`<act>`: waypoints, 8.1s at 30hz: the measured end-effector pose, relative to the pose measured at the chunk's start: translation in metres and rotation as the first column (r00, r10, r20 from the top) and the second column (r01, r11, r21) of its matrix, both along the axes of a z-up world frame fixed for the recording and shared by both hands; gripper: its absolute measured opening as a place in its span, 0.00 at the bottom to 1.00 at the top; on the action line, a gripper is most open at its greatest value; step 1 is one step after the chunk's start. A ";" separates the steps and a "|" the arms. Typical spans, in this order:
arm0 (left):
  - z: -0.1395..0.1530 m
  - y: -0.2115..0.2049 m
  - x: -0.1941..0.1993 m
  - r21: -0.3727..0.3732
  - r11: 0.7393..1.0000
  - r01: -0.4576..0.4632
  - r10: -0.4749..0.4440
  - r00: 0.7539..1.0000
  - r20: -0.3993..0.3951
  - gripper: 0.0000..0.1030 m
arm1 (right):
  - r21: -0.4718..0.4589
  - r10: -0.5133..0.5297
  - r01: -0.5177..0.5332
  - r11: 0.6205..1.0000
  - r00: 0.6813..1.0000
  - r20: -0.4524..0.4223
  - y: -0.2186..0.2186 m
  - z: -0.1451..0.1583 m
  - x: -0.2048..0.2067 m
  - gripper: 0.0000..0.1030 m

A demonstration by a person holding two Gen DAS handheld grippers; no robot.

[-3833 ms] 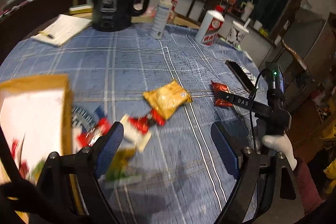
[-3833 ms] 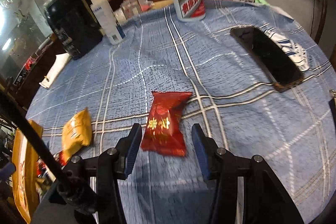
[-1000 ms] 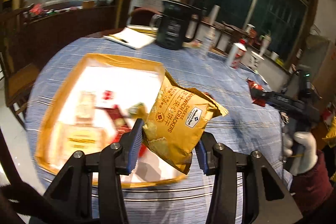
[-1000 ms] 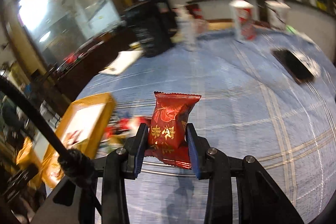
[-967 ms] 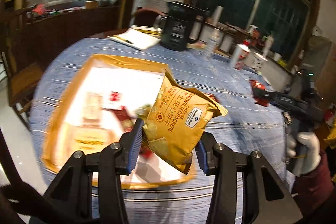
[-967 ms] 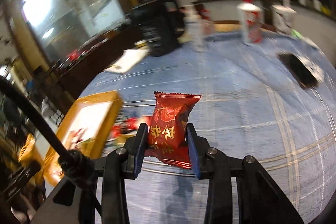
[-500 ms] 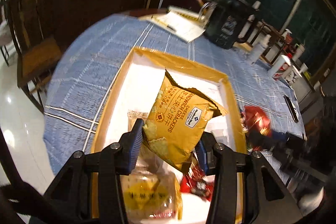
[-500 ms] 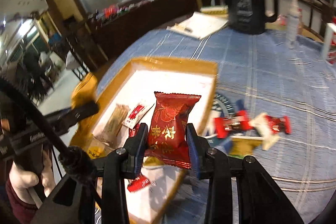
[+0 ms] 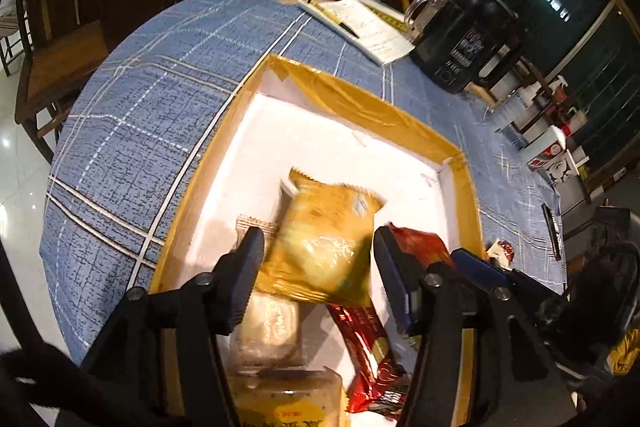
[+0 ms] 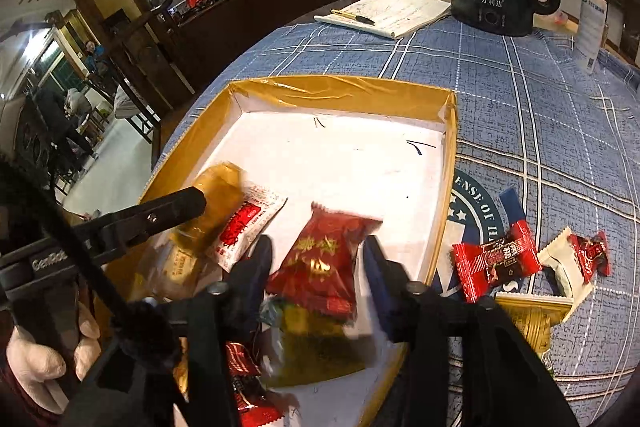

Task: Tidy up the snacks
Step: 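Carry both held bags over the tray and open both tools to drop them, then grasp the white sachet with the right tool while the left tool grasps the green pea pack, then carry both held packs over the tray and open both tools to drop them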

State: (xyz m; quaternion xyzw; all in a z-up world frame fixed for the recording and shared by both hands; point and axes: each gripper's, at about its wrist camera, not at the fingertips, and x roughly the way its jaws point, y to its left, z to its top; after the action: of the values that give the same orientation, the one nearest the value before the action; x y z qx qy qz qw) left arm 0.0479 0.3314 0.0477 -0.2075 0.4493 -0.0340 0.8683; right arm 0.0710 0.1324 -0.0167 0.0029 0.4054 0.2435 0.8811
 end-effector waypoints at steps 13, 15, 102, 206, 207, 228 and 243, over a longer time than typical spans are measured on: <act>0.059 -0.037 -0.146 -0.072 0.997 0.010 0.011 0.956 0.294 0.80 | 0.006 -0.216 0.216 0.976 0.973 0.081 -0.122 0.028 0.016 0.51; 0.058 -0.054 -0.160 -0.070 0.997 0.015 0.010 0.941 0.339 0.80 | -0.004 -0.223 0.224 0.975 0.974 0.045 -0.123 0.015 0.025 0.51; -0.006 -0.262 -0.136 0.224 0.905 0.361 -0.396 0.908 0.136 0.43 | 0.222 -0.220 0.205 0.953 0.975 0.044 -0.250 -0.004 -0.138 0.21; 0.062 -0.048 -0.144 0.279 0.960 -0.021 -0.062 0.957 0.283 0.44 | 0.144 0.063 -0.088 0.986 0.983 0.172 -0.030 0.047 -0.141 0.21; 0.065 -0.046 -0.139 0.279 0.960 -0.017 -0.065 0.957 0.282 0.44 | 0.138 0.066 -0.091 0.986 0.982 0.176 -0.028 0.049 -0.138 0.21; 0.004 -0.011 -0.064 0.215 0.977 -0.005 -0.009 0.998 0.063 0.44 | 0.006 0.089 -0.089 0.996 0.995 0.040 0.013 0.003 -0.063 0.21; 0.010 -0.002 -0.073 0.108 0.993 -0.040 0.029 0.994 0.102 0.66 | -0.027 0.094 -0.094 0.995 0.995 0.017 0.026 -0.014 -0.060 0.26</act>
State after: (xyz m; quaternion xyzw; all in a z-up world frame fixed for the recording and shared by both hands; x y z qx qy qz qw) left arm -0.0249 0.3297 0.0573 -0.1651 0.4028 -0.0046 0.9003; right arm 0.0107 0.1580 -0.0305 -0.0303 0.4001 0.2794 0.8723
